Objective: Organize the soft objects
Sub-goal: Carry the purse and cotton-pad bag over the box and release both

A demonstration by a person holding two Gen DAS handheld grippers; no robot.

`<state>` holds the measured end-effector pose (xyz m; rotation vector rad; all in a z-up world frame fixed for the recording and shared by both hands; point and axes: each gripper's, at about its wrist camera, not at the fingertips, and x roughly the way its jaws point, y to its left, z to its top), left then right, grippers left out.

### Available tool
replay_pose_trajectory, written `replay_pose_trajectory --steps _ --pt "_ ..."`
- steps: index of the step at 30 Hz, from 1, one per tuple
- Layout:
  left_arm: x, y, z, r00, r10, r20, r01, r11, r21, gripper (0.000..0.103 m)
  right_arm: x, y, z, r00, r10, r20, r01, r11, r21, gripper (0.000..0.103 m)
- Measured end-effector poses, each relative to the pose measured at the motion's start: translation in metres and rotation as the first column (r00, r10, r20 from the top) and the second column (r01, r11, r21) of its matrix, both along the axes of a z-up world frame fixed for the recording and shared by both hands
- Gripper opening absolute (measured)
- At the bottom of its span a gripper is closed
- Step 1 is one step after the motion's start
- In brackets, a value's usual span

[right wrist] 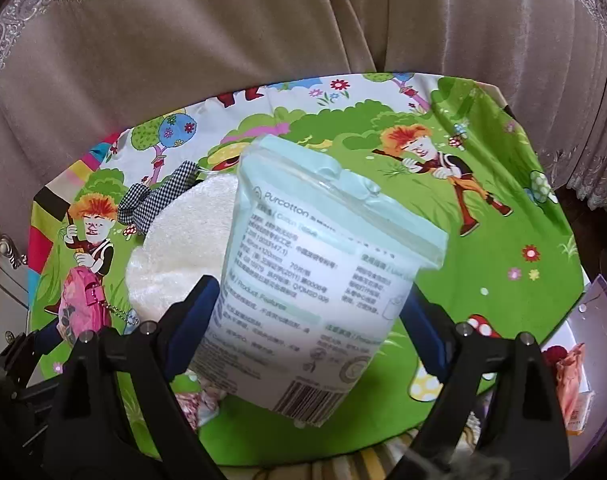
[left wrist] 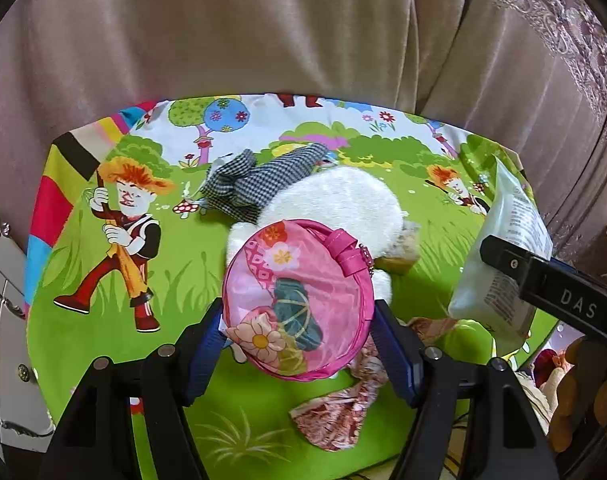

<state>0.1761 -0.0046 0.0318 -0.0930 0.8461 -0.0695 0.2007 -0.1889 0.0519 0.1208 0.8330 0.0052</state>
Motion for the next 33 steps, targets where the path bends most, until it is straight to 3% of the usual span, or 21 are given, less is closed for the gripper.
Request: replay_pose_trajectory --steps 21,33 --pt "-0.024 -0.064 0.011 0.993 -0.115 -0.001 0.115 0.993 -0.009 0.071 -0.048 -0.083 0.007 0.998 -0.064 0.001 0.064 0.998 -0.008 0.09" --pt "-0.039 -0.118 0.012 0.973 -0.231 -0.018 0.231 0.973 -0.004 0.071 -0.073 -0.133 0.009 0.993 -0.114 -0.008 0.114 0.993 -0.006 0.09"
